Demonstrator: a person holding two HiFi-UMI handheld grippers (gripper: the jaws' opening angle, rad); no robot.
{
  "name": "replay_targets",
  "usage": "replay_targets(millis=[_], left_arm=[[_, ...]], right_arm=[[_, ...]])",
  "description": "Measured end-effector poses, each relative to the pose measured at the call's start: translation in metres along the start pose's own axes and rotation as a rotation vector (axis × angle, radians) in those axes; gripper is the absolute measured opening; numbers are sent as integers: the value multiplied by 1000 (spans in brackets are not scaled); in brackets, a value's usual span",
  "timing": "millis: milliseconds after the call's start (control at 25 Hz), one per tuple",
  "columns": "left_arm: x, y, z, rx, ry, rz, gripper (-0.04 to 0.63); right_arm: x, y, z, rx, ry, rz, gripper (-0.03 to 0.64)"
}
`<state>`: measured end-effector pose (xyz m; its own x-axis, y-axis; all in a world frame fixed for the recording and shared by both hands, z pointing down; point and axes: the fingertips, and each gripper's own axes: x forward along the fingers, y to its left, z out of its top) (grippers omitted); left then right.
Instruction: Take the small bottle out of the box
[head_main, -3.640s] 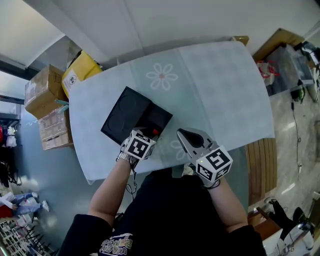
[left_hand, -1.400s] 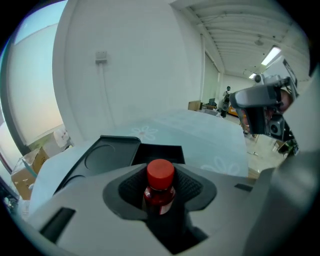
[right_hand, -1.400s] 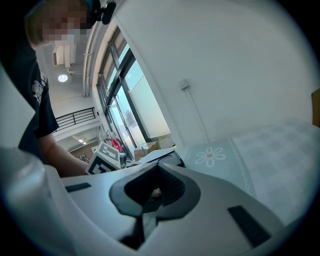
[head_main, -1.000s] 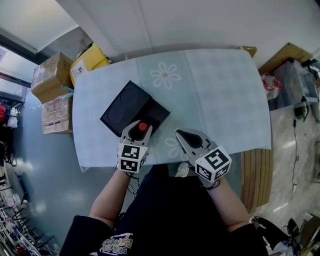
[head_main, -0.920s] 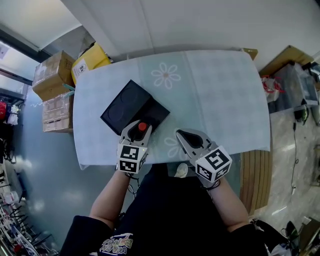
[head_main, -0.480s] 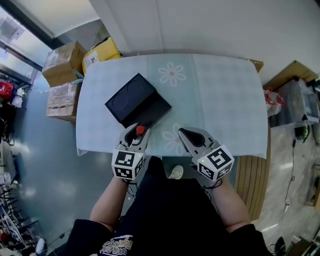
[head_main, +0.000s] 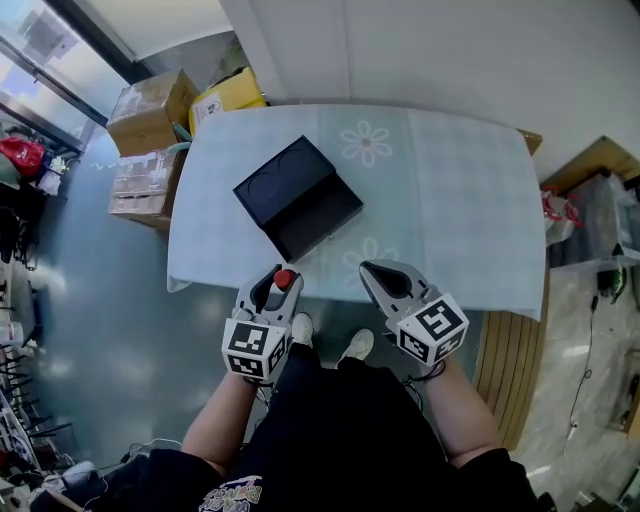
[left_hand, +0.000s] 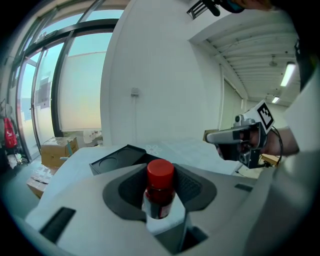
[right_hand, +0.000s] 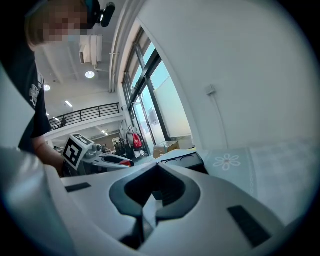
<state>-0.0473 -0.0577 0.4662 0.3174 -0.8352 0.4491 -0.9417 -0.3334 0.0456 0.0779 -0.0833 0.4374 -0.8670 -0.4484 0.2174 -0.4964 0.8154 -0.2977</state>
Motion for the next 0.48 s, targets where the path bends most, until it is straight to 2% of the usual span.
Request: replay_targets(millis=[280,480], left_arm=[[-31,21,-11,-18,-13,0,169],[-53,44,-19,-12,-23,-30,169]], right_arm=[[29,31,-22,26,36,19,23],[59,60,-25,18,36,15,23]])
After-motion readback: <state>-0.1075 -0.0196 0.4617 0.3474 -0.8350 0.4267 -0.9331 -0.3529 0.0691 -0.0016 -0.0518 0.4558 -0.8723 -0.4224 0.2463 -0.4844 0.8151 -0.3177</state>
